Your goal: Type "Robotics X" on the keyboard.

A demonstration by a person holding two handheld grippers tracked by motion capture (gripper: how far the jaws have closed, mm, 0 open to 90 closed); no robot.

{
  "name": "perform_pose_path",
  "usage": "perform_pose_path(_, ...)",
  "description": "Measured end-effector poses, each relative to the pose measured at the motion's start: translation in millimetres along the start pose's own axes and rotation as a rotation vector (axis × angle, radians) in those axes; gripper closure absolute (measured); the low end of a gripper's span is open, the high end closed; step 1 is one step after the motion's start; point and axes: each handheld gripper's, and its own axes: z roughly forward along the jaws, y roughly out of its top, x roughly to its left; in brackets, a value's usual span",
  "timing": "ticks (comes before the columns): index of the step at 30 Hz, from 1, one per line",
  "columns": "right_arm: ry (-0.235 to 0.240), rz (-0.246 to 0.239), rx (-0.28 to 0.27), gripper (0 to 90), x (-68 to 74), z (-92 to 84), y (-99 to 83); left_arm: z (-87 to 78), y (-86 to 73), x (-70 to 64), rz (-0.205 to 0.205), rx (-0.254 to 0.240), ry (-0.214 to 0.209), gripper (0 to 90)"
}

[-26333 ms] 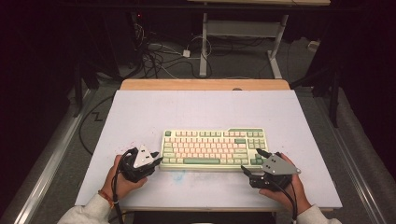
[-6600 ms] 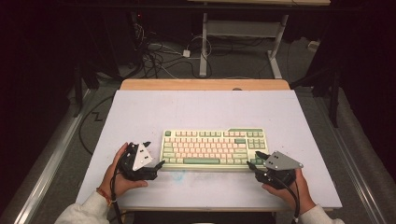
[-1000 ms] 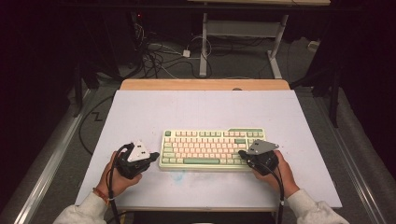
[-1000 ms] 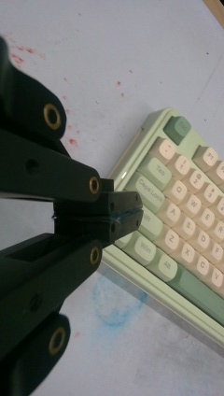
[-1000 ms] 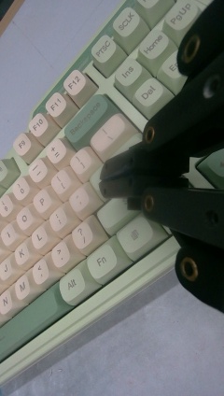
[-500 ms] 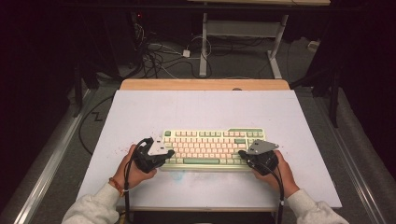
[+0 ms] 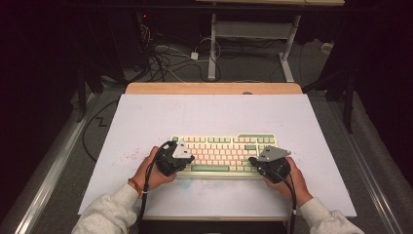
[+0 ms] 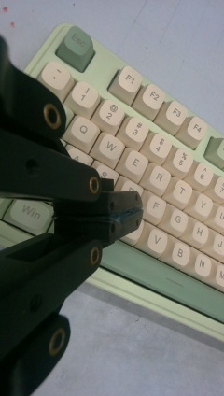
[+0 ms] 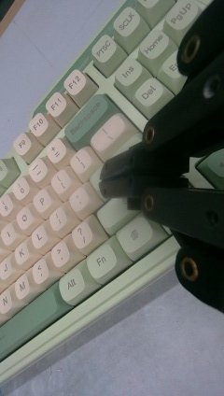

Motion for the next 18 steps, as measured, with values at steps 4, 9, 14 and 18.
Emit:
perform_pose_path(4,-0.001,-0.001,0.001,90.0,0.1,0.0,0.1,2.9,2.0,0.2,0.004,0.009,-0.004,87.9)
perform_pose_path(9,-0.001,-0.001,0.001,90.0,0.1,0.0,0.1,5.4,3.9,-0.3,0.011,0.013,-0.006,87.8)
perform_pose_path(14,-0.001,-0.001,0.001,90.0,0.1,0.0,0.2,7.7,4.4,-1.4,0.016,0.020,-0.004,87.8)
perform_pose_path(18,-0.002,-0.001,0.001,90.0,0.3,0.0,0.1,12.2,4.2,-4.6,0.031,0.040,0.005,87.8)
